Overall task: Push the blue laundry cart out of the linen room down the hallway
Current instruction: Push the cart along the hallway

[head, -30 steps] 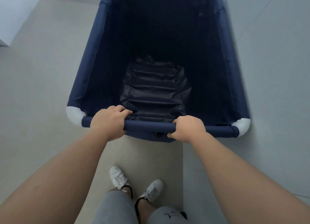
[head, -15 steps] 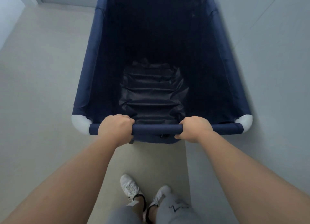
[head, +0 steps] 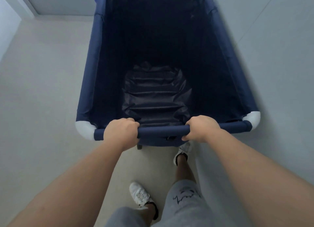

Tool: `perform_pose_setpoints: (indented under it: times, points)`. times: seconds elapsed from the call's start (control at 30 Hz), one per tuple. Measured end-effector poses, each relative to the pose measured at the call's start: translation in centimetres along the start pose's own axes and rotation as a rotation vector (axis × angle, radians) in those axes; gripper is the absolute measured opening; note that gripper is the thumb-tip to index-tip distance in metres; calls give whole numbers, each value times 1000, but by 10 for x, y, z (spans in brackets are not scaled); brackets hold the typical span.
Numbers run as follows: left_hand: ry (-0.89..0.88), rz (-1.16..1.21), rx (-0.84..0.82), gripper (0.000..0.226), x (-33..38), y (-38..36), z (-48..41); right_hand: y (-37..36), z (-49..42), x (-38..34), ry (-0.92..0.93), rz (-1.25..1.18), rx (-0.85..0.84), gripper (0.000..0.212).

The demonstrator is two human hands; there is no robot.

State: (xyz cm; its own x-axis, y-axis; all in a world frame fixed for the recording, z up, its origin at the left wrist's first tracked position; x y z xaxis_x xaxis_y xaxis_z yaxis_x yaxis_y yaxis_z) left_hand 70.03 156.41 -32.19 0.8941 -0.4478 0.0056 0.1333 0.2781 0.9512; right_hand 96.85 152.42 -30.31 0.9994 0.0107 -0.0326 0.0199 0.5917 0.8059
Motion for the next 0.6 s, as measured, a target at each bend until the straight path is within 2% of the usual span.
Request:
perform_pose_setpoints:
  times: [0.6]
  points:
    - [36, 33, -6, 18, -2, 7, -16, 9, -15, 7, 2, 2, 28, 34]
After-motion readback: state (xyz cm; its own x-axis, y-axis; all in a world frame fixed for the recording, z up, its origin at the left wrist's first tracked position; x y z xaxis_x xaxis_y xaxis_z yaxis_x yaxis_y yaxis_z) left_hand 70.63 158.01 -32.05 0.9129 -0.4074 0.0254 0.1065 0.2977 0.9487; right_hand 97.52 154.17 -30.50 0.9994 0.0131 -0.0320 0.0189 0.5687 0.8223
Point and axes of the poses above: each hand's wrist, its own z-axis away from the middle knuckle, its own y-axis out of the back of the hand, x = y × z, the point moved 2 cm from there along -z, towards the middle knuckle, and after that the axes turned 4 degrees about y, right-handed, at the moved point
